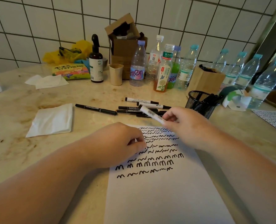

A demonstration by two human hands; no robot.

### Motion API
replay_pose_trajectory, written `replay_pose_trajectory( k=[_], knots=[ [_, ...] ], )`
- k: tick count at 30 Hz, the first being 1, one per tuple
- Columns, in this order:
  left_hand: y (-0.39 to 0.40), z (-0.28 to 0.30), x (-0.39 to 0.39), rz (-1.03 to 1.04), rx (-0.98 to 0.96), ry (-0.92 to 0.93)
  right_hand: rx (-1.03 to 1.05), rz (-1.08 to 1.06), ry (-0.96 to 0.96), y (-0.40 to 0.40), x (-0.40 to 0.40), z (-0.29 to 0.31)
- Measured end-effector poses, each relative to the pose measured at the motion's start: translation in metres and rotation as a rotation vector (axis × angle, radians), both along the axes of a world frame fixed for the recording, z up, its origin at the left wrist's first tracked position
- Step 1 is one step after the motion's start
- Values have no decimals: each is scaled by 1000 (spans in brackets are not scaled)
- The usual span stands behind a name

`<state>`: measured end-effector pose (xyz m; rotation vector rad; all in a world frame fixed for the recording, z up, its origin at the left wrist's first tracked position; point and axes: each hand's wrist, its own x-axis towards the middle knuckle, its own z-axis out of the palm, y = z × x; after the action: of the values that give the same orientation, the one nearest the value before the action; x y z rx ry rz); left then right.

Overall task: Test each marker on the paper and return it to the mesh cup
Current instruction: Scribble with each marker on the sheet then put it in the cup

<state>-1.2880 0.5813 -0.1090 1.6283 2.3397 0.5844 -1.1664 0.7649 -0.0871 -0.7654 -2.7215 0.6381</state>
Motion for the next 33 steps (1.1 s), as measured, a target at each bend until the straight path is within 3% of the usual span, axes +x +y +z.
replay_pose_trajectory(
  k=[6,9,18,23,27,30,33],
  knots=[
    [1,-2,2,0,16,22,-732,75,356,-8,41,-7],
    [2,0,4,9,34,18,-897,130,437,-12,48,-18],
    [3,6,16,-83,124,23,-1004,398,445,-17,48,-23],
    [3,6,15,-127,87,11,-875,407,455,-17,49,-22],
    [2,9,13,-207,12,-94,-808,471,468,-18,51,-21],
    [-8,13,4,-227,-50,-185,-849,411,613,-4,59,-16],
    [-14,15,-5,-122,61,-337,-885,315,724,11,65,-14]
  ],
)
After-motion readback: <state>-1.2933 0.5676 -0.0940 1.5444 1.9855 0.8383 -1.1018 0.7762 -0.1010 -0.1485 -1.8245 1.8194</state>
